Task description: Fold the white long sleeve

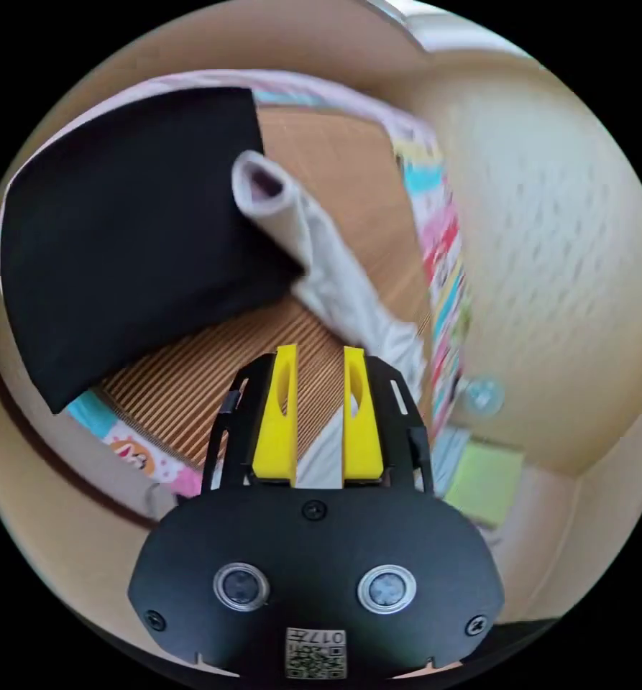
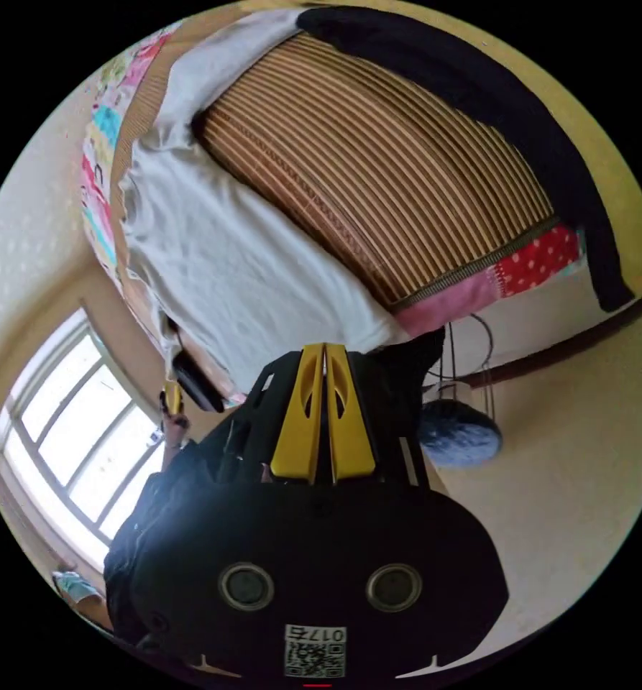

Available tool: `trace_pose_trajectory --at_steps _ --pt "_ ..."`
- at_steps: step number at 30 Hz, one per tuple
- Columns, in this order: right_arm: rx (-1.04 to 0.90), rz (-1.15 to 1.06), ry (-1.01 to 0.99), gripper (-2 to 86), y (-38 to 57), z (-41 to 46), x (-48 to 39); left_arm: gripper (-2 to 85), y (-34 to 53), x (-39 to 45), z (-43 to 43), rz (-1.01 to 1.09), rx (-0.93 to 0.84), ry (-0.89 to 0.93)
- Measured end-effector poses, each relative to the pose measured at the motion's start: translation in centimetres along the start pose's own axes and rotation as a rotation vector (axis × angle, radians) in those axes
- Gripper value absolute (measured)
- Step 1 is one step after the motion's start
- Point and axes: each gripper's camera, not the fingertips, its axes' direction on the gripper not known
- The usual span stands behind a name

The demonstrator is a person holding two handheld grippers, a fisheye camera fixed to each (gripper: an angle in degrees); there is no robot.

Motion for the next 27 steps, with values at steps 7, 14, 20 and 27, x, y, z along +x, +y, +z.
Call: trace_pose_trajectory --at_steps 7,14,20,27 --pt "0.146 0.258 -0.309 0.3 7.7 -5.7 5.8 15.5 -5.3 -4.8 -1.3 -0.338 0.158 0.011" --pt "0.352 0.493 -0.614 0.2 15.9 -9.5 9.8 5.2 -7.0 -10.3 0.1 -0.324 0.07 0.058" --pt "0.421 0.448 -0.896 0.2 17.0 -7.9 9.6 4.7 -7.0 -11.0 -4.7 -0.107 0.122 0.264" --pt "0.316 0.345 -0.867 0.2 15.2 -5.4 8.7 4.6 -2.2 8.2 0.3 0.522 -0.037 0.447"
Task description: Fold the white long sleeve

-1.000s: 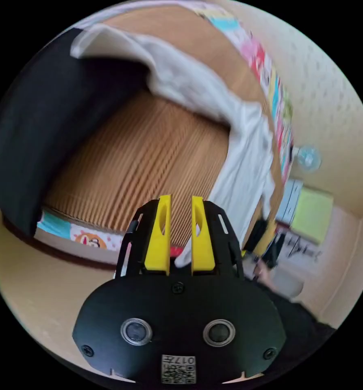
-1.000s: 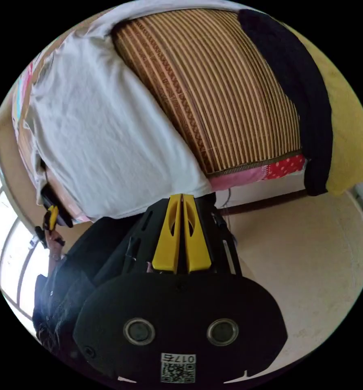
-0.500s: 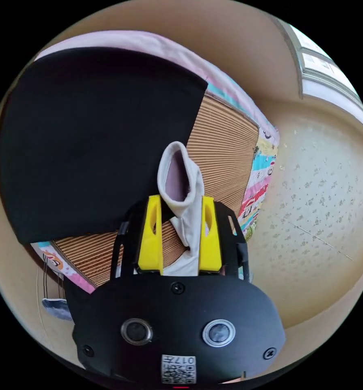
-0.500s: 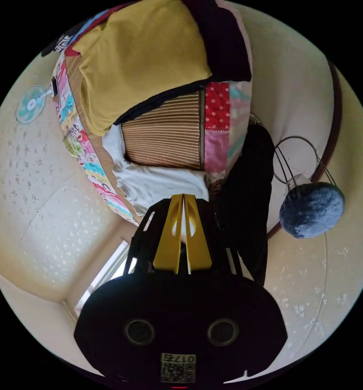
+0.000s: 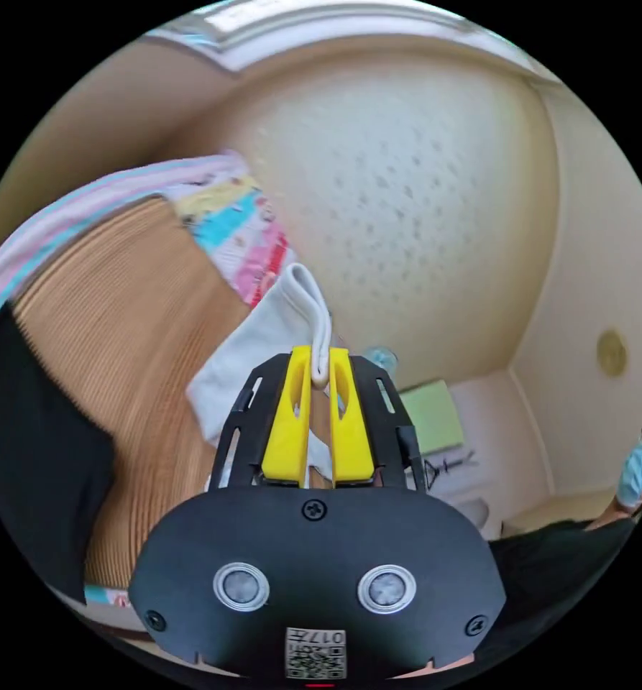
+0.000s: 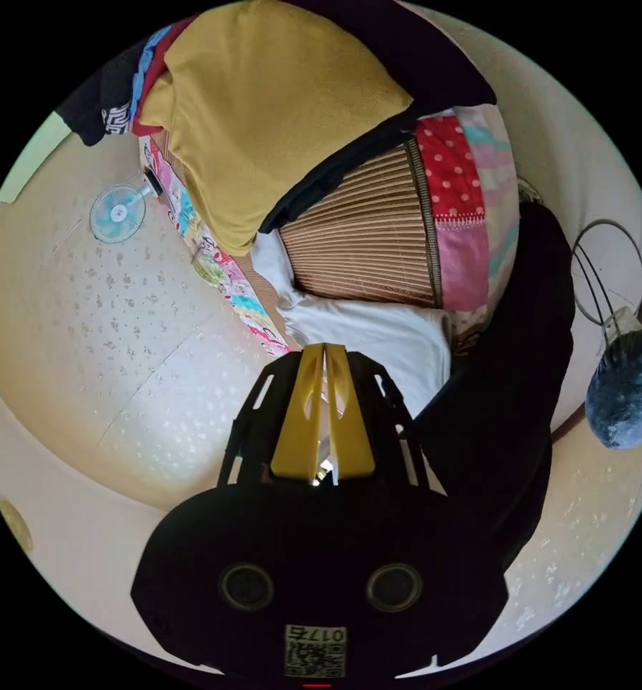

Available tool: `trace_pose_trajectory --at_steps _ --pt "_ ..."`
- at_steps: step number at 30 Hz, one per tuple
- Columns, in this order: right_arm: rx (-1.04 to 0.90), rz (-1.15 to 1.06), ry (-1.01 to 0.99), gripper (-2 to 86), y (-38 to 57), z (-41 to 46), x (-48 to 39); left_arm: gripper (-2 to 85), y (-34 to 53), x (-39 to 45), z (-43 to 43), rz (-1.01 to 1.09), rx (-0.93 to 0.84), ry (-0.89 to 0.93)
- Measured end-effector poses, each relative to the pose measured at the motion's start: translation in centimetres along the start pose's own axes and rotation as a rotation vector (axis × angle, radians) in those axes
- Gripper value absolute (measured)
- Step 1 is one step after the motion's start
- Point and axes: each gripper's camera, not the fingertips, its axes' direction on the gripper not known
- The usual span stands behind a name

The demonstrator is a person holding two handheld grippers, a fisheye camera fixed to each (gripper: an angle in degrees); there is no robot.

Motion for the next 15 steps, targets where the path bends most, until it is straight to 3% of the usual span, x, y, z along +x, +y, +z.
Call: trace_pose_trajectory --at_steps 5,8,12,14,15 --pt "-0.084 -0.008 -0.004 0.3 -0.4 3.1 -0.1 8.0 2.4 13.1 23.5 0.251 -0.389 0.215" --pt "-0.129 -0.05 -0.091 0.3 -0.6 4.6 -1.2 8.9 4.7 14.4 31.9 0.274 -0.528 0.227" --pt "-0.215 -0.139 -0.148 0.3 -1.6 4.1 -2.2 9.0 8.1 9.5 35.5 0.291 -0.574 0.015" --pt "-0.24 -0.144 -0.116 0.3 -2.0 3.0 -1.3 9.3 12.2 0.7 35.9 0.11 -0.661 -0.231" --pt "-0.24 -0.138 -0.09 0.3 -2.3 1.9 -0.2 9.2 13.3 -1.7 35.5 0.053 -0.675 -0.266"
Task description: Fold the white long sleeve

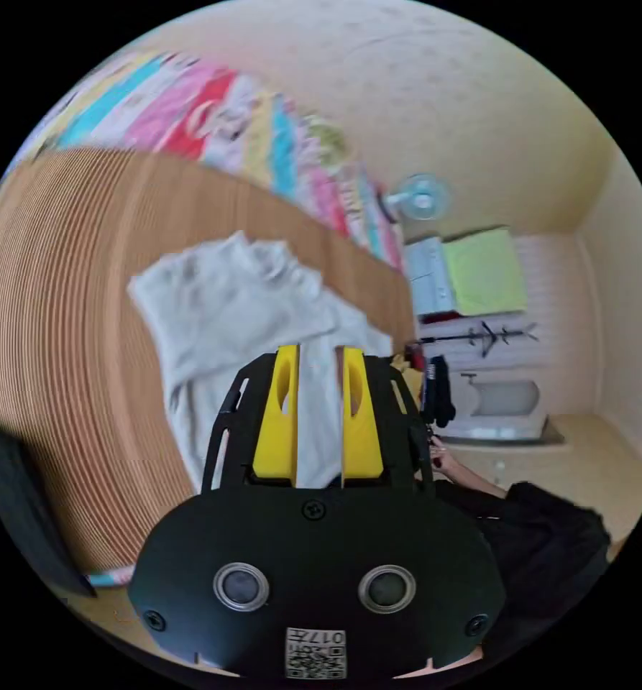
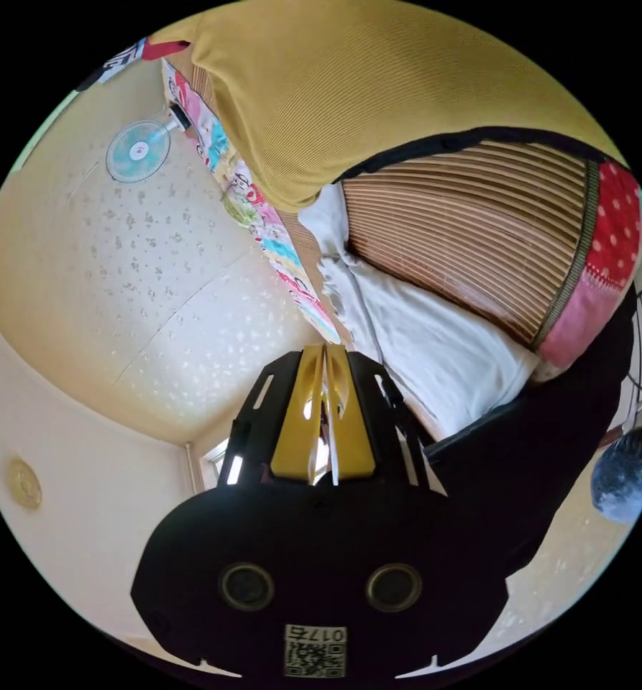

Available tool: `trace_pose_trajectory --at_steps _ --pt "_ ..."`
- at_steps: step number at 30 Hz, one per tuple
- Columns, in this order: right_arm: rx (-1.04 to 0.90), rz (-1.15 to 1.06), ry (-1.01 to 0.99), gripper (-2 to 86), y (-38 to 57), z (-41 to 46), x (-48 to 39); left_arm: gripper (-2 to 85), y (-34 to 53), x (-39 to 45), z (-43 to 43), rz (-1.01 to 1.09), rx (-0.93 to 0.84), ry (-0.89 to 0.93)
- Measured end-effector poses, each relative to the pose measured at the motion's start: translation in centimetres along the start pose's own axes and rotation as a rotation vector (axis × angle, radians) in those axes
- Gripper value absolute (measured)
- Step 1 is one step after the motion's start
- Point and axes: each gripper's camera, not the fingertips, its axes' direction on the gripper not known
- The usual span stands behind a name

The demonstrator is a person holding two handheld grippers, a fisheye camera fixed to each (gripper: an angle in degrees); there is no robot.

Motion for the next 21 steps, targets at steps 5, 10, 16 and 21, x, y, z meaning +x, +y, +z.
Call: trace_pose_trajectory --at_steps 5,10,16,21 --pt "0.016 0.073 0.019 0.3 0.5 -4.8 5.5 8.8 17.9 -18.1 4.8 -0.689 -0.106 -0.038" --pt "-0.116 -0.025 0.293 0.4 -1.3 -3.6 5.7 8.4 33.0 -21.1 5.0 -1.121 0.313 0.154" --pt "-0.588 -0.385 0.701 0.5 -4.0 10.6 -1.8 7.9 38.9 -16.7 11.4 -1.157 0.792 0.385" --pt "-0.476 -0.613 0.954 1.3 -9.5 13.7 -11.1 8.0 39.4 -13.9 13.9 -1.153 0.665 0.291"
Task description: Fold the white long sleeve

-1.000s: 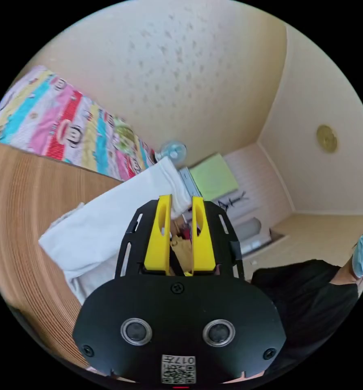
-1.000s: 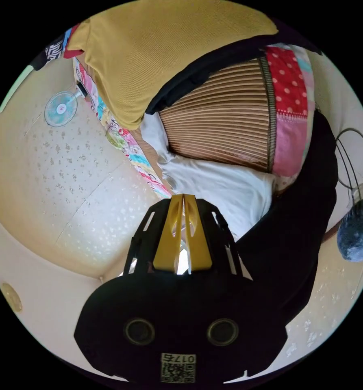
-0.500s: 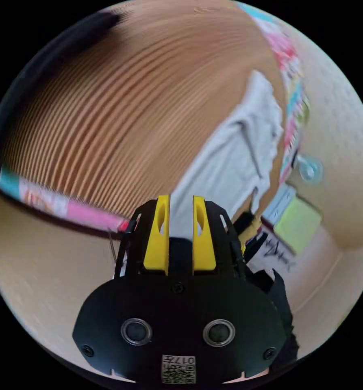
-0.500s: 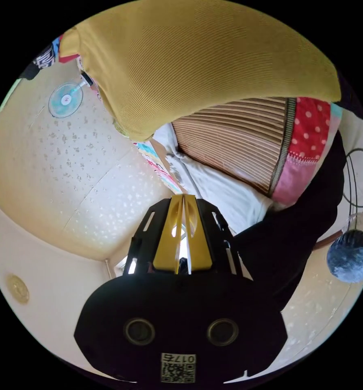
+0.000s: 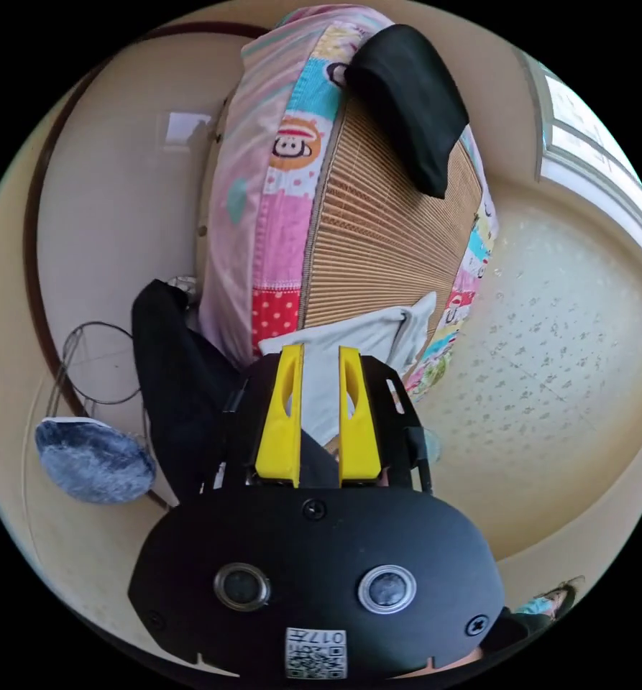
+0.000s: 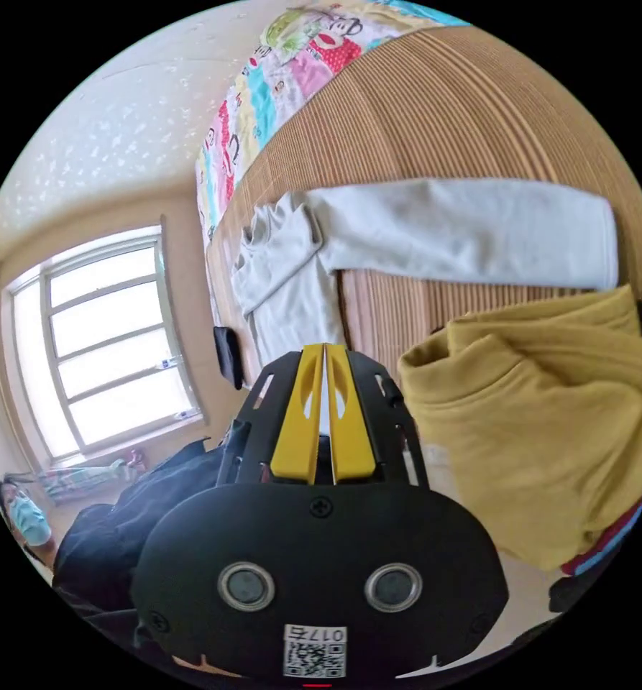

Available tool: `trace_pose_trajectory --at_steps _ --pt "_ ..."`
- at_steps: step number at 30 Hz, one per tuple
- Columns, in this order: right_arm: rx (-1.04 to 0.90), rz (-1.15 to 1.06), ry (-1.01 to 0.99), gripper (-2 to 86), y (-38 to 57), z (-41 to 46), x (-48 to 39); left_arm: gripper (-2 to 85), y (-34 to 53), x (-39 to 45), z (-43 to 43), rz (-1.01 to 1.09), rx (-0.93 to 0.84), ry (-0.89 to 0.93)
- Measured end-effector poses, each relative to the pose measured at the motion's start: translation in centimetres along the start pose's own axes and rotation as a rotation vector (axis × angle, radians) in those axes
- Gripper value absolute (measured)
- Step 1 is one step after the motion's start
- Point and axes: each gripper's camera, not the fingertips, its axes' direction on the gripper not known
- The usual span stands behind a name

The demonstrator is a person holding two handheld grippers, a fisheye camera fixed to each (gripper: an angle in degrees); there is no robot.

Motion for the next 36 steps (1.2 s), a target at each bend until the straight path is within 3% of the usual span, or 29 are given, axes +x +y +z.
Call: trace_pose_trajectory --at_steps 6,14,16,22,27,32,36 --pt "0.052 0.153 0.3 3.6 -5.0 -5.8 7.9 8.0 5.0 -1.3 -1.6 -0.004 0.124 -0.095" --pt "-0.028 0.317 0.408 8.5 -6.7 -2.1 17.9 8.3 9.0 -0.9 -0.9 -0.101 0.258 -0.061" --pt "-0.035 0.32 0.407 9.4 -6.7 -0.8 19.3 8.3 8.5 0.3 -0.4 -0.077 0.25 -0.05" --pt "0.039 0.318 0.495 10.5 -6.4 0.8 21.6 8.1 6.0 5.4 2.3 0.044 0.151 -0.244" --pt "-0.032 0.36 0.447 4.9 -6.3 2.2 23.7 8.0 4.2 6.5 4.7 0.07 0.085 -0.249" --pt "0.317 0.116 0.15 3.1 -6.1 -4.4 14.1 7.9 2.8 6.8 5.3 0.092 0.061 -0.24" --pt "0.305 -0.394 -0.078 2.5 -5.5 -5.6 -6.2 7.9 1.9 5.7 4.9 0.045 0.084 -0.161"
